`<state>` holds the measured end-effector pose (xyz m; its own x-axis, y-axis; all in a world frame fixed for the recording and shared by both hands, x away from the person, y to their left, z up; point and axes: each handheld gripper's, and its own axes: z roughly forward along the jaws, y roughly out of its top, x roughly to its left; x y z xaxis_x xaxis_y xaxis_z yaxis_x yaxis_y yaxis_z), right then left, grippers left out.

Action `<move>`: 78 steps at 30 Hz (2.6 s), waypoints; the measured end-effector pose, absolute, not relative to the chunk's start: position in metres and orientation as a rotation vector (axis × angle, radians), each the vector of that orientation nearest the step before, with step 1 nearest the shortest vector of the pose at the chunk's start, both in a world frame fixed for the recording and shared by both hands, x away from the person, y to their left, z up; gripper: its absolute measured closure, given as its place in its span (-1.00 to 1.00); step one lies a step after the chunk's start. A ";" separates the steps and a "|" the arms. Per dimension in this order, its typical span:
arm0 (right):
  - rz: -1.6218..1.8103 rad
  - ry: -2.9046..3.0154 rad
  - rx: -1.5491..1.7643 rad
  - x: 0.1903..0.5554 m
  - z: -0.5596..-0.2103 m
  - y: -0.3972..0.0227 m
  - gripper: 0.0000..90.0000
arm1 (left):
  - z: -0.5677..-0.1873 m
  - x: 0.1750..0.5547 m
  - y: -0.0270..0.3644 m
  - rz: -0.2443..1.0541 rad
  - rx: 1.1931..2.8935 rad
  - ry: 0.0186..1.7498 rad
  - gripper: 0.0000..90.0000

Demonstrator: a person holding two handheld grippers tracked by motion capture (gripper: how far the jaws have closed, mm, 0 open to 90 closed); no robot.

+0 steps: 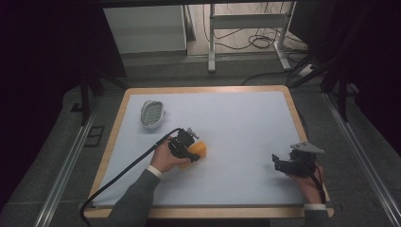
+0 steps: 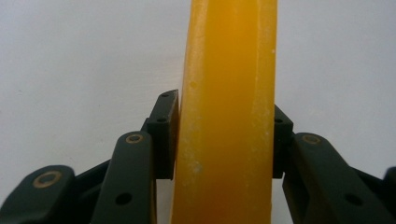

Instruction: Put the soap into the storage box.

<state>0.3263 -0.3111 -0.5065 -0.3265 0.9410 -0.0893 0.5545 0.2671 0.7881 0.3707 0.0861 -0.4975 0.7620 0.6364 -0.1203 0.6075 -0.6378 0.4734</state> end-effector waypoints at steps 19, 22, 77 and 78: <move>0.902 1.953 1.363 0.325 -0.503 -0.316 -0.85 | -0.477 0.372 0.102 0.110 2.409 0.966 0.36; 0.900 1.950 1.365 0.325 -0.503 -0.316 -0.85 | -0.471 0.369 0.105 0.123 2.399 0.964 0.36; 0.888 1.938 1.389 0.326 -0.504 -0.318 -0.85 | -0.426 0.373 0.167 0.258 2.253 1.075 0.36; 0.889 1.937 1.388 0.325 -0.504 -0.318 -0.85 | -0.425 0.373 0.168 0.264 2.251 1.080 0.36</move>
<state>0.3254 -0.3182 -0.5036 -0.2825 0.9559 -0.0804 0.5625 0.2330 0.7933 0.3731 0.1677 -0.4254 0.6458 0.7590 -0.0834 0.6348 -0.4730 0.6109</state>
